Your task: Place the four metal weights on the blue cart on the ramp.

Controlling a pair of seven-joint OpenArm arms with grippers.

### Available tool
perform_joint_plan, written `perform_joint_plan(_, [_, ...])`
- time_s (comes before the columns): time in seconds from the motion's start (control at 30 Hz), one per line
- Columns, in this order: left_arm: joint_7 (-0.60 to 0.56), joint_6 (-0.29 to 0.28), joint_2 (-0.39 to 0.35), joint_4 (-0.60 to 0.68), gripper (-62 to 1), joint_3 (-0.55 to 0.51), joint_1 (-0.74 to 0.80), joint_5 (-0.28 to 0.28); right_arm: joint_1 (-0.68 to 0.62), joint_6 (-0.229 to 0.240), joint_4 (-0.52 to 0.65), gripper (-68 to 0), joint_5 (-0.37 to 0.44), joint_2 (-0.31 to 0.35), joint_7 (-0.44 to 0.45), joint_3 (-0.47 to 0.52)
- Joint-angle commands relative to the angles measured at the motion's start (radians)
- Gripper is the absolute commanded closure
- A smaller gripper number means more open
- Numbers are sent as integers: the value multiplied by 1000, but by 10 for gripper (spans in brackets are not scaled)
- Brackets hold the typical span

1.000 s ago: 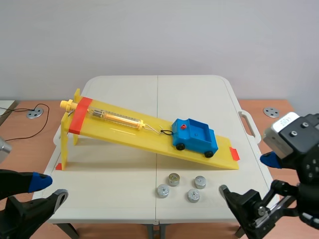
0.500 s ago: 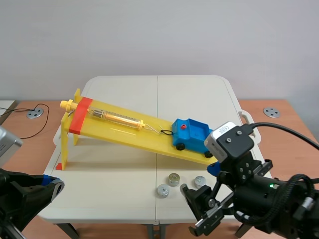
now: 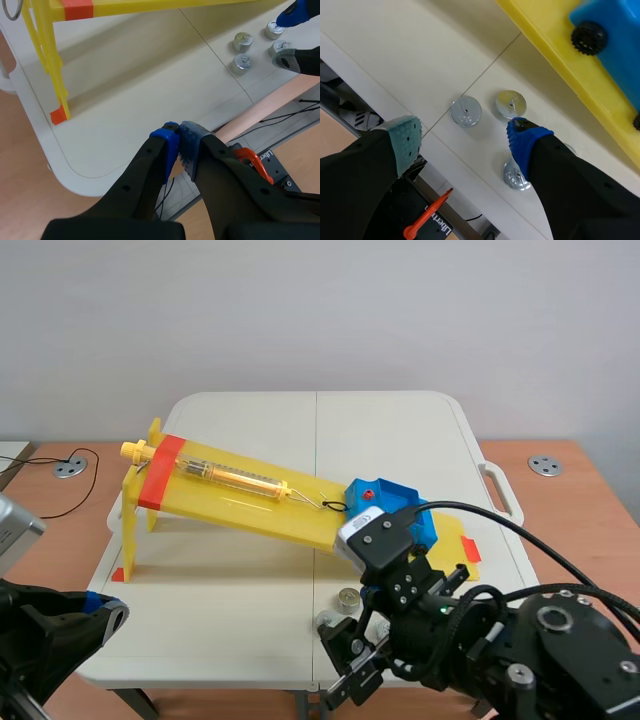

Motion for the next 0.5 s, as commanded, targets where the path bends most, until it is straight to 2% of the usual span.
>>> perform_joint_plan(0.0, [-96, -1, 5, 49, -29, -18, -9, -74, 66, -53, 47, -359, 3, -14, 124, -6])
perform_joint_plan(0.1, [-96, -1, 5, 49, -29, -18, -9, -74, 88, -62, 10, -359, -22, -26, 143, -36])
perform_joint_plan(0.2, [-96, -1, 5, 49, -29, -18, -9, -74, 107, -101, -19, -359, -44, -40, 151, -60])
perform_joint_plan(0.47, [-96, -1, 5, 49, -29, -18, -9, -74, 156, -108, -104, -357, -68, -77, 181, -95])
